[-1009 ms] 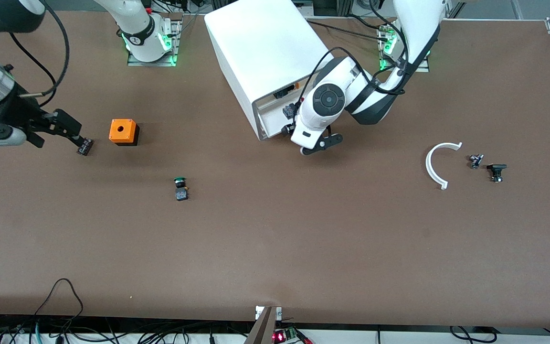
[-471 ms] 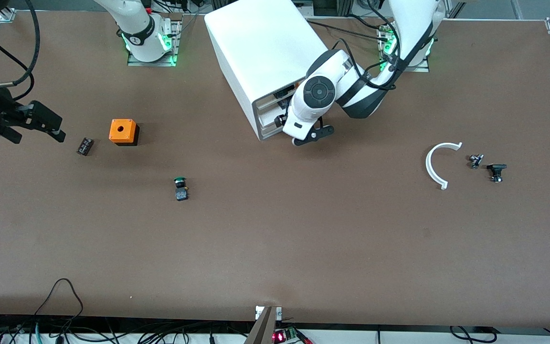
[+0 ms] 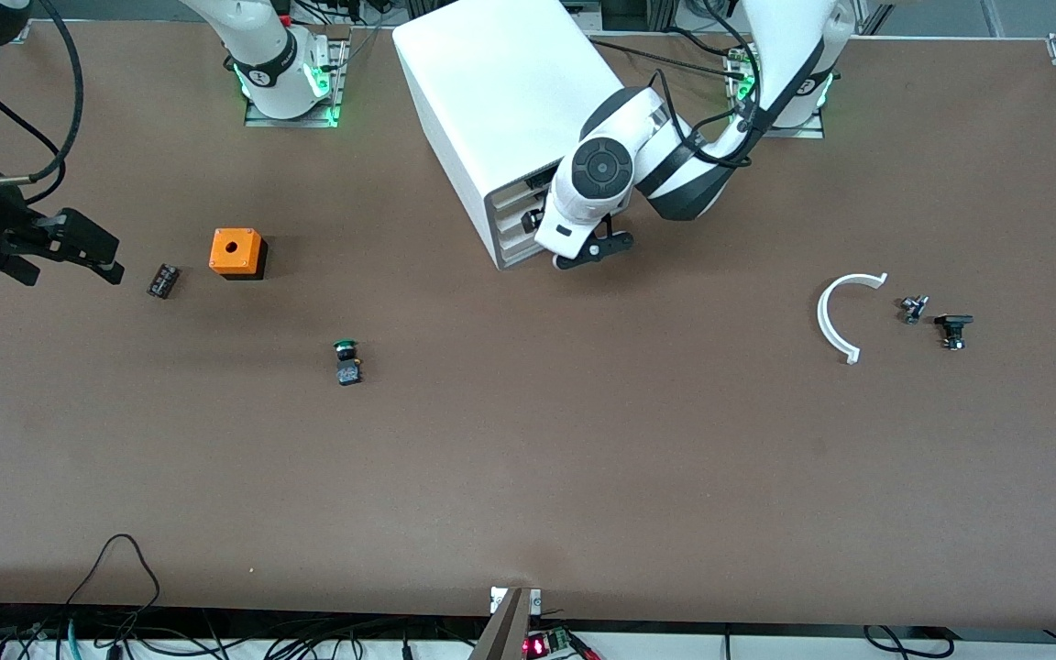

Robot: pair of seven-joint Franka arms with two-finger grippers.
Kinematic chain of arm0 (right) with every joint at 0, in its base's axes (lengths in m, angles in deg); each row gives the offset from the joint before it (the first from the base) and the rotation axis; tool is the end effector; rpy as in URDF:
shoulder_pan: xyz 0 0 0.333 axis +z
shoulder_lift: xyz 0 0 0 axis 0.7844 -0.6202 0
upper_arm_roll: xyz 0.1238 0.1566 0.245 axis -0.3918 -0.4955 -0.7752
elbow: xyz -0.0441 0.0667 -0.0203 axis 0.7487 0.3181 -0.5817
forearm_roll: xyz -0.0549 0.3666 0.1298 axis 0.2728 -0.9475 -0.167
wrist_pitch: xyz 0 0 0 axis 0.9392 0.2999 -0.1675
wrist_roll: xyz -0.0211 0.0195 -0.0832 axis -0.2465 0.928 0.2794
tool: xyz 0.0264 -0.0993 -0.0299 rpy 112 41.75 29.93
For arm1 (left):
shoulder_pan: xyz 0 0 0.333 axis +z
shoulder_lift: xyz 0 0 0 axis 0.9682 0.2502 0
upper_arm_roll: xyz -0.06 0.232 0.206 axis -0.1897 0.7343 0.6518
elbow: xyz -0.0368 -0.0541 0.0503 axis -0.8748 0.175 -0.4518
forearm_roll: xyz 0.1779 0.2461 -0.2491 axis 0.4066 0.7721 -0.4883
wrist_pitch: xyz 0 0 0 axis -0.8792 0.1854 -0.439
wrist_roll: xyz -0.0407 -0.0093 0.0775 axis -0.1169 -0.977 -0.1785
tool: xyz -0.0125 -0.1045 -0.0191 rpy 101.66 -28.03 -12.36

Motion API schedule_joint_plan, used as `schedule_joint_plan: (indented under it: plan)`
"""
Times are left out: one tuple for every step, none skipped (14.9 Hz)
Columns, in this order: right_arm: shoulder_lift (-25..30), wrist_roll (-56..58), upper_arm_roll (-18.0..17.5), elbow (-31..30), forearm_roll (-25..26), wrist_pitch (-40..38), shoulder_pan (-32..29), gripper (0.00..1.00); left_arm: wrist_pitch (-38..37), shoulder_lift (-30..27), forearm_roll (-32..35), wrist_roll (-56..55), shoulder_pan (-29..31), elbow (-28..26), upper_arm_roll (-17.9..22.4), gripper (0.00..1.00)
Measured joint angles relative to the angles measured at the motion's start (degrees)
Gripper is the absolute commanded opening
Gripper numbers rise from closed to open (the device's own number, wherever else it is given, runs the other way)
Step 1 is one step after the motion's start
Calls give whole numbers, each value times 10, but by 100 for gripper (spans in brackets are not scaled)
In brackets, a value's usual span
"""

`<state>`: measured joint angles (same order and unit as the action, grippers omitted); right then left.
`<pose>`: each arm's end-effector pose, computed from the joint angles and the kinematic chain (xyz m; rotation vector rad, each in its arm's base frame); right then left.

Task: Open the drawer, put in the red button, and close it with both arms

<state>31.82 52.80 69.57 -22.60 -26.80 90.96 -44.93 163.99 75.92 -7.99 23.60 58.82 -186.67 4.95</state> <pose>0.6058 0.0472 0.6202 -3.1252 -0.0241 -0.1960 0.4205 -0.4512 0.2922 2.9875 0.5719 -0.5861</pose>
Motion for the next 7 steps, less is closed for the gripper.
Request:
schedule_joint_plan:
  plan:
    - [5, 0, 1, -15, 1, 11, 0, 100, 0, 0, 0, -5, 0, 0, -2, 100]
    - [13, 0, 2, -31, 2, 20, 0, 100, 0, 0, 0, -6, 0, 0, -2, 100]
    - [23, 0, 4, -45, 2, 25, 0, 100, -1, 0, 0, -6, 1, 0, -2, 100]
    - [32, 0, 4, -55, 2, 27, 0, 100, -2, 0, 0, -5, 1, 0, -2, 100]
    - [40, 0, 4, -62, 2, 27, 0, 100, -7, -2, 0, -5, 4, 4, -2, 100]
    - [47, 0, 4, -66, 2, 27, 0, 100, -18, -4, 0, -4, 11, 12, -2, 100]
    - [51, 0, 4, -69, 2, 27, 0, 100, -35, -7, 2, -1, 21, 24, -2, 100]
